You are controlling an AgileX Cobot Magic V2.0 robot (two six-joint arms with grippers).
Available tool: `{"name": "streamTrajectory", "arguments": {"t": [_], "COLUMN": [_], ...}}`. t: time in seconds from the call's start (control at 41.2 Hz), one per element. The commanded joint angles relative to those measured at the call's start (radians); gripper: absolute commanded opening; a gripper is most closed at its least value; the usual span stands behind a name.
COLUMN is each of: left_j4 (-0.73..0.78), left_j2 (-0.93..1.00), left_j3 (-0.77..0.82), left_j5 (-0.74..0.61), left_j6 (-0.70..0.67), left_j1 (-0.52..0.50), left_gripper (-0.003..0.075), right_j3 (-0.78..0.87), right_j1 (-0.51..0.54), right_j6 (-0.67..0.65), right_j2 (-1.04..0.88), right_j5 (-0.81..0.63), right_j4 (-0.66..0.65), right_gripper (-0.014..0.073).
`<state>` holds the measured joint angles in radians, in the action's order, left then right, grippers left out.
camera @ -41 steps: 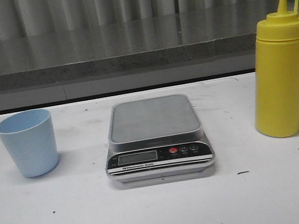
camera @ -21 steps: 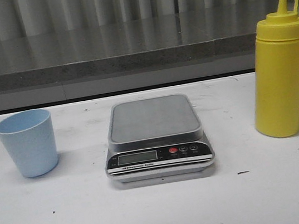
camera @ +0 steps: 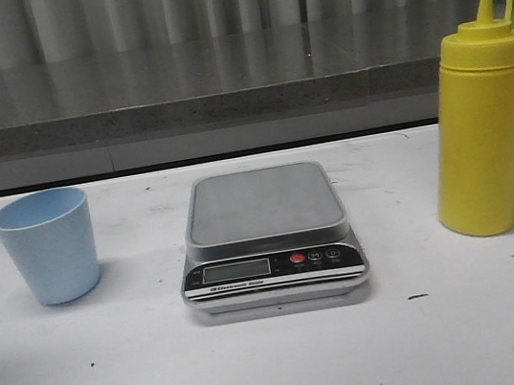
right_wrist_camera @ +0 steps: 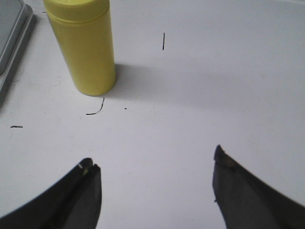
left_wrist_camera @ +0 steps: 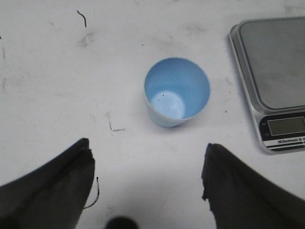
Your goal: Pour seasoning into cup on scale with both arms
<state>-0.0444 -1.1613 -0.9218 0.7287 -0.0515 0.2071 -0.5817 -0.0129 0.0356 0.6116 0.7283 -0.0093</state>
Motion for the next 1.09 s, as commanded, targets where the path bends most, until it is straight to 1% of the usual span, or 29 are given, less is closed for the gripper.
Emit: {"name": "streamTrajectory", "arguments": {"t": [0.0,0.315,0.558,0.607,0.704,0.873,0.946,0.97,1.068], "left_j4": [0.004,0.004,0.004,0.004,0.001,0.0,-0.002,-0.002,-0.002], "left_j2": [-0.088,-0.385,-0.538,-0.556,-0.574,-0.575,-0.575,-0.575,-0.573], "left_j3": [-0.099,-0.266,-0.325,-0.331,-0.332,-0.332,-0.332,-0.332,-0.349], "left_j5": [-0.012,0.003,0.0,0.0,-0.026,-0.053,-0.051,-0.05,-0.028], "left_j6": [-0.007,-0.007,-0.007,-0.007,-0.007,-0.007,-0.007,-0.007,-0.007], "left_j1": [0.008,0.008,0.008,0.008,0.008,0.017,0.022,0.024,0.036], "left_gripper": [0.0444,0.0438,0.0437,0.0424,0.0321,0.0078,-0.0001,-0.0019,-0.002], "right_j3": [-0.029,-0.029,-0.029,-0.029,-0.029,-0.029,-0.029,-0.029,-0.029], "right_j1": [0.006,0.006,0.006,0.006,0.006,0.006,0.006,0.006,0.006], "right_j6": [0.012,0.012,0.012,0.012,0.012,0.012,0.012,0.012,0.012], "right_j2": [0.008,0.008,0.008,0.008,0.008,0.008,0.008,0.008,0.008], "right_j5": [-0.065,-0.064,-0.064,-0.064,-0.064,-0.064,-0.064,-0.064,-0.064], "right_j4": [0.0,0.0,0.0,0.0,0.0,0.0,0.0,0.0,0.0], "right_gripper": [0.0517,0.0517,0.0517,0.0517,0.0517,0.0517,0.0517,0.0517,0.0517]}}
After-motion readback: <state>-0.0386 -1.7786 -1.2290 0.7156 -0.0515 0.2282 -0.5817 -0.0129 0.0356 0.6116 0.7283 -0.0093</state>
